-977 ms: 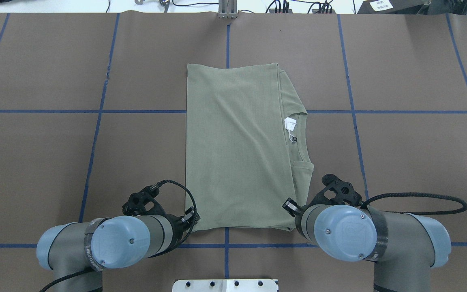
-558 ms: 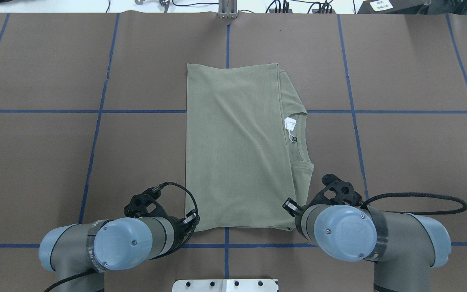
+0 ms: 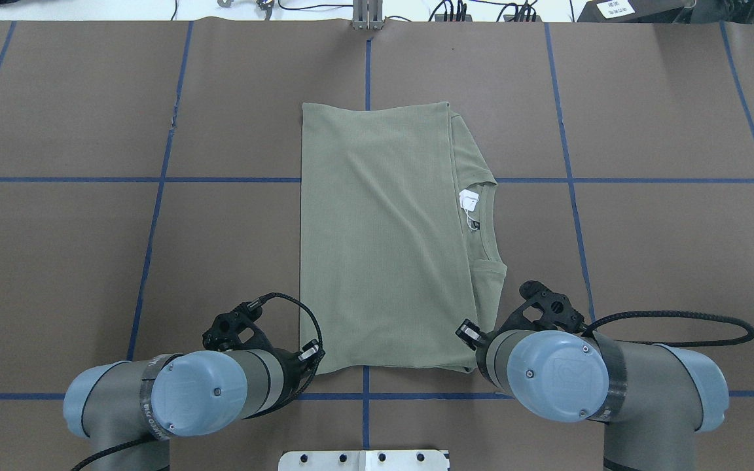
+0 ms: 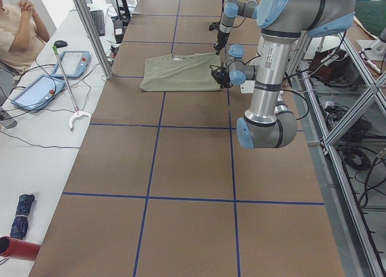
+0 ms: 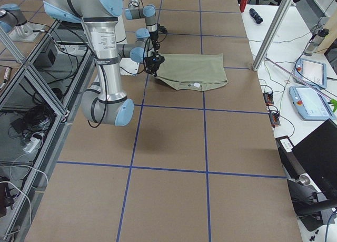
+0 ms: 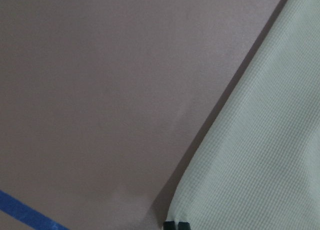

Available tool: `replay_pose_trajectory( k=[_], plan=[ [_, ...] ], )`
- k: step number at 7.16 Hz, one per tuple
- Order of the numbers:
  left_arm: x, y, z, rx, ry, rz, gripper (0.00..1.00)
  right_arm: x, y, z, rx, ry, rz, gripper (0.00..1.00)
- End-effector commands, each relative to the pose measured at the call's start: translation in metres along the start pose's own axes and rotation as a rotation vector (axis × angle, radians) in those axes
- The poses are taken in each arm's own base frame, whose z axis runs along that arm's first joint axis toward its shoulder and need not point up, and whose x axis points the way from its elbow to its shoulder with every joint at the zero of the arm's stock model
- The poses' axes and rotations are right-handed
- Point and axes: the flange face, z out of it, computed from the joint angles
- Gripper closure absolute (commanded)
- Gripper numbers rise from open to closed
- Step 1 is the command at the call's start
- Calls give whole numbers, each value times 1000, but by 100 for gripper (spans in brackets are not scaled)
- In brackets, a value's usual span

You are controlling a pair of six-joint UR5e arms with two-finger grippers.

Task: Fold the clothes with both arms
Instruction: 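Grasp the shirt's near edge with both grippers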

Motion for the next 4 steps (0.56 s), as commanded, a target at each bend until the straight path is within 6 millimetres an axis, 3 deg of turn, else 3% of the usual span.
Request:
replay_pose_trajectory(
  k=[1, 2, 4],
  plan=[
    [8, 4, -37, -33, 57, -2, 100, 1, 16, -9, -29, -11, -16, 100],
    [2, 4, -47, -38, 53, -10, 100, 4, 24, -15, -45, -18, -28, 100],
    [-13, 28, -59, -78, 34, -10, 100, 13, 42, -29, -82, -30, -55, 100]
  ],
)
